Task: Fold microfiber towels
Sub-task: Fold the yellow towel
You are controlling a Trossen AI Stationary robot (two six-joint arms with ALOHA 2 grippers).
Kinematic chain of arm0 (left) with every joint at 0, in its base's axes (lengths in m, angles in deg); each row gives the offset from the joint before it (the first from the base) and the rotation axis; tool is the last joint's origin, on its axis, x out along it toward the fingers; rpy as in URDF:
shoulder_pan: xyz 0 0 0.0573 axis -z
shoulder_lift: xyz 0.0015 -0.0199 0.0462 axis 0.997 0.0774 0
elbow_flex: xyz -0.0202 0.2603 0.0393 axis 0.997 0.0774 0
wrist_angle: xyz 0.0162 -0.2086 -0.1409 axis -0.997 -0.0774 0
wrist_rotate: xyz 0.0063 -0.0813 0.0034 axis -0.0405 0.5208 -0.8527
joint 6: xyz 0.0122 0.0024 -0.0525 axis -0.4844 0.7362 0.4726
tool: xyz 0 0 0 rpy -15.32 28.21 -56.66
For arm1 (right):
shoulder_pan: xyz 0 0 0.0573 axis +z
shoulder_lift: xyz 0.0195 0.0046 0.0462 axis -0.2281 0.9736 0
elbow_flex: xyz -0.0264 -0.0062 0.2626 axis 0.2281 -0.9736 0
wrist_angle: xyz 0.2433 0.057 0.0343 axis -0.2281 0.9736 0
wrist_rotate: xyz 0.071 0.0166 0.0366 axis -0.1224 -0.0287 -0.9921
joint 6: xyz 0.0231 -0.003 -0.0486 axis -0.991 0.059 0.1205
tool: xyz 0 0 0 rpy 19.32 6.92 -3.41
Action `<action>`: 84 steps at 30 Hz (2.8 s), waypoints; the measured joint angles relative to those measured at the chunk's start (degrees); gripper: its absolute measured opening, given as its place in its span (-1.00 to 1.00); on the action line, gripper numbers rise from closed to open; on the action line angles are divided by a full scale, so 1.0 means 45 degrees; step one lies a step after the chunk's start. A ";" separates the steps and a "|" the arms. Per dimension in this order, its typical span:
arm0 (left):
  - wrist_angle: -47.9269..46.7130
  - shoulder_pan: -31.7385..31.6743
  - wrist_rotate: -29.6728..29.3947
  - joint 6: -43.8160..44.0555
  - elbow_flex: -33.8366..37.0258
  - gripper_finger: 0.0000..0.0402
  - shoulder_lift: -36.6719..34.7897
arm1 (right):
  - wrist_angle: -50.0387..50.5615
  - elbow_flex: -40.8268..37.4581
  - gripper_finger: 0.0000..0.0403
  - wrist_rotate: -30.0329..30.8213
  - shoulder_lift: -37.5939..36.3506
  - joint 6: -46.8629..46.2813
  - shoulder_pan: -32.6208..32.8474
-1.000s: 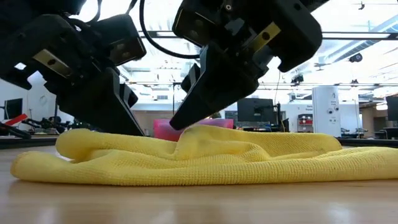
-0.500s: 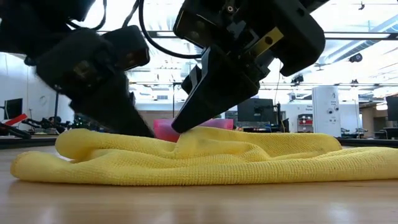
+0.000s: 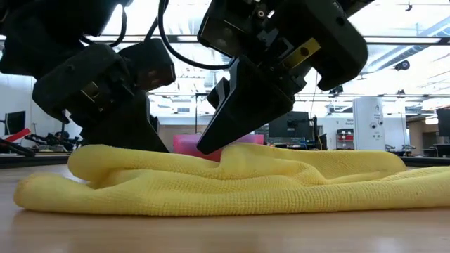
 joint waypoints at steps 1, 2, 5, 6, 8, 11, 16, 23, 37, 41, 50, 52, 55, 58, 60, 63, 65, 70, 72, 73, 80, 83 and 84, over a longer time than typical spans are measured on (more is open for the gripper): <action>-0.0028 0.0000 -0.0023 -0.0261 0.0005 -0.29 -0.0085 | 0.0001 0.0000 -0.96 0.0079 0.0000 0.0000 0.0000; 0.0026 0.0000 -0.0085 -0.0488 0.0000 -0.29 -0.0142 | 0.0002 0.0000 -0.96 0.0077 0.0000 -0.0001 0.0000; 0.0159 0.0000 -0.0122 -0.1022 0.0000 -0.29 -0.0191 | -0.0002 0.0000 -0.96 0.0216 0.0005 -0.0102 0.0000; 0.0161 0.0000 -0.0113 -0.1058 0.0000 -0.29 -0.0191 | -0.0002 0.0000 -0.96 0.0449 0.0005 -0.0151 0.0000; 0.0217 0.0005 -0.0096 -0.1071 0.0000 -0.29 -0.0191 | 0.0003 -0.0015 -0.96 0.1038 0.0005 -0.0155 0.0000; 0.0238 0.0000 -0.0087 -0.1090 0.0000 -0.29 -0.0191 | 0.0003 -0.0048 -0.96 0.1372 0.0005 -0.0137 -0.0014; 0.0450 0.0001 -0.0048 -0.1090 0.0000 -0.29 -0.0191 | -0.0091 -0.0092 -0.96 0.1402 0.0415 -0.0114 -0.0185; 0.0454 0.0000 -0.0043 -0.1056 0.0005 -0.29 -0.0186 | -0.0721 -0.0034 -0.96 0.1351 0.1104 -0.0701 -0.0522; -0.0918 0.0005 0.0001 -0.0953 0.0015 -0.29 -0.0523 | -0.0762 -0.0039 -0.96 0.1461 0.0590 -0.0481 -0.0646; -0.1019 0.0005 -0.0009 -0.0964 0.0031 -0.29 -0.0604 | -0.0570 -0.0034 -0.96 0.2218 0.0170 -0.0231 -0.0637; -0.0992 0.0005 -0.0018 -0.0964 0.0068 -0.35 -0.0599 | -0.0419 -0.0146 -0.96 0.2602 0.0494 -0.0296 -0.0641; -0.0984 0.0000 -0.0037 -0.0959 0.0078 -0.41 -0.0594 | -0.0372 -0.0165 -0.96 0.2710 0.0559 -0.0311 -0.0646; -0.0963 -0.0010 -0.0028 -0.0956 0.0078 -0.53 -0.0589 | -0.0463 -0.0160 -0.96 0.2743 0.0593 -0.0316 -0.0651; -0.0975 -0.0010 0.0092 -0.0964 0.0078 -0.64 -0.0589 | -0.0454 -0.0161 -0.96 0.2743 0.0593 -0.0330 -0.0651; -0.0973 -0.0010 0.0038 -0.1021 0.0078 -0.74 -0.0589 | -0.0458 -0.0160 -0.96 0.2743 0.0593 -0.0332 -0.0651; -0.0990 0.0017 -0.0363 -0.1548 0.0033 -0.93 -0.0580 | -0.0460 -0.0160 -0.96 0.2789 0.0593 -0.0340 -0.0651; -0.1011 0.0024 -0.0542 -0.2028 -0.0072 -0.97 -0.0641 | -0.0458 -0.0160 -0.96 0.3160 0.0593 -0.0340 -0.0646; -0.1419 0.0083 -0.1071 -0.3406 -0.0272 -1.00 -0.1550 | -0.0462 -0.0160 -0.96 0.3733 0.0593 -0.0252 -0.0675; -0.1669 0.0120 -0.1191 -0.3758 -0.0272 -1.00 -0.2002 | -0.0463 -0.0160 -0.96 0.3820 0.0593 -0.0136 -0.0675; -0.1770 0.0123 -0.1231 -0.3844 -0.0273 -1.00 -0.2190 | -0.0451 -0.0160 -0.96 0.3944 0.0562 -0.0065 -0.0675; -0.2675 0.0340 -0.1603 -0.3988 -0.0287 -1.00 -0.2726 | 0.0100 -0.0165 -0.96 0.4404 -0.0368 0.0204 -0.0675; -0.2697 0.0399 -0.1620 -0.4014 -0.0287 -1.00 -0.2726 | 0.0148 -0.0321 -0.96 0.4400 -0.0760 0.0388 -0.0699; -0.2688 0.0413 -0.1664 -0.4004 -0.0287 -1.00 -0.2731 | 0.0149 -0.0361 -0.95 0.4395 -0.0863 0.0418 -0.0699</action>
